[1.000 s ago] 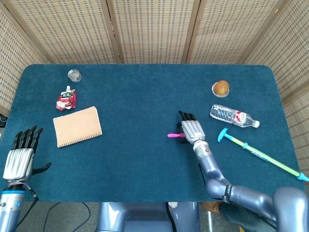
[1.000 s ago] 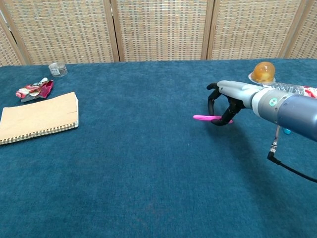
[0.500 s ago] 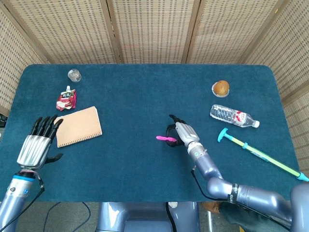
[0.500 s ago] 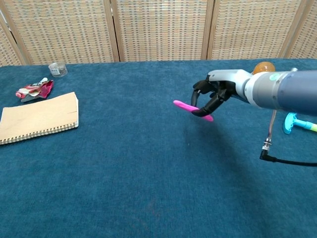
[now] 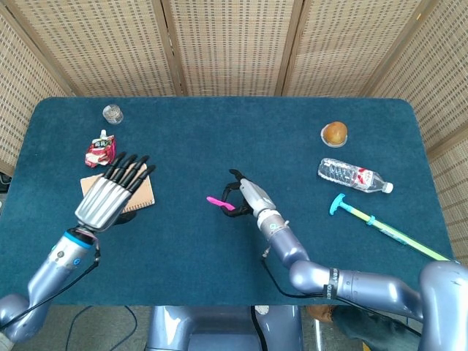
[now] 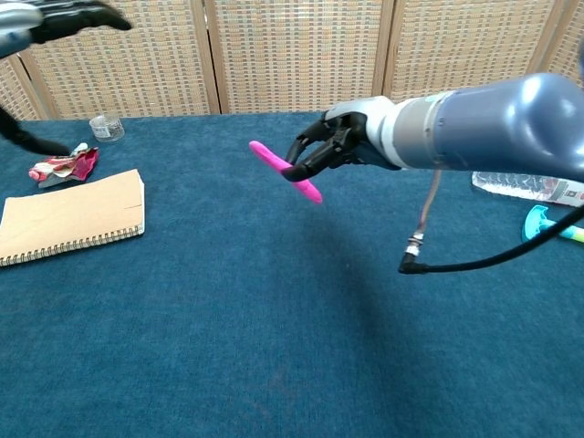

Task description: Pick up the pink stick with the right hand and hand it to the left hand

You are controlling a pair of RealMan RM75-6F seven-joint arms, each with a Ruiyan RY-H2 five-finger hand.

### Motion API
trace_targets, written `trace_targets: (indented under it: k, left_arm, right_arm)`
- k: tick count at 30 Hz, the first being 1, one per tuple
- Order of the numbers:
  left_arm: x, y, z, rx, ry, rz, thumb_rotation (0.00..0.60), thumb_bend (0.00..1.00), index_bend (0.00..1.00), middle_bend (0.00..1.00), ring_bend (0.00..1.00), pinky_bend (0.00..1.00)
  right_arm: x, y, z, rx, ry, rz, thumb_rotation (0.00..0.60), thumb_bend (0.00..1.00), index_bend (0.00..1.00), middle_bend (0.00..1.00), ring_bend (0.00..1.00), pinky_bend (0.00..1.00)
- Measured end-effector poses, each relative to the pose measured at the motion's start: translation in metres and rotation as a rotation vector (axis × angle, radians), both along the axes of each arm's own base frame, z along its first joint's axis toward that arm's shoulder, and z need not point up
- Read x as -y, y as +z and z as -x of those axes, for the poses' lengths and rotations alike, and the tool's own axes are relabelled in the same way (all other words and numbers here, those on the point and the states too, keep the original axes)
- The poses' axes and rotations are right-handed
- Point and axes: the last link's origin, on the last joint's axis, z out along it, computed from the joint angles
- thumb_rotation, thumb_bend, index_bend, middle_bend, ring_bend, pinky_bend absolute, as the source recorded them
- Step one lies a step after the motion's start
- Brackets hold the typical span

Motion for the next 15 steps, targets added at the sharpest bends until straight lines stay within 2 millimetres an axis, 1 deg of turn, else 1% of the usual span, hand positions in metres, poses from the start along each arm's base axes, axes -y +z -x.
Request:
trace_targets:
  k: [3,8,10,12,15]
  left_arm:
    - [-0.011,-0.008,-0.019,0.003,-0.072,0.028,0.600,0.17,0.20,0.00,0.00,0.00]
    - [-0.026,-0.027,-0.045,0.014,-0.127,0.093,0.600,0.25,0.25,0.00,0.00,0.00]
    - [-0.030,-0.035,-0.051,0.013,-0.126,0.115,0.600,0.26,0.28,0.00,0.00,0.00]
    - [-0.034,-0.042,-0.057,0.010,-0.121,0.137,0.600,0.26,0.30,0.00,0.00,0.00]
    - [-0.036,-0.048,-0.063,-0.014,-0.130,0.144,0.600,0.26,0.34,0.00,0.00,0.00]
  right_arm:
    - [-0.004,-0.006,-0.007,-0.005,0.008,-0.005,0.600,0.68,0.62,0.07,0.00,0.00]
    - [-0.008,-0.015,-0.013,-0.014,0.015,-0.016,0.600,0.68,0.62,0.07,0.00,0.00]
    - [-0.010,-0.018,-0.014,-0.018,0.019,-0.020,0.600,0.69,0.63,0.07,0.00,0.00]
    - [-0.010,-0.019,-0.014,-0.020,0.020,-0.021,0.600,0.69,0.63,0.07,0.00,0.00]
    - [-0.010,-0.021,-0.015,-0.023,0.022,-0.019,0.600,0.69,0.63,0.07,0.00,0.00]
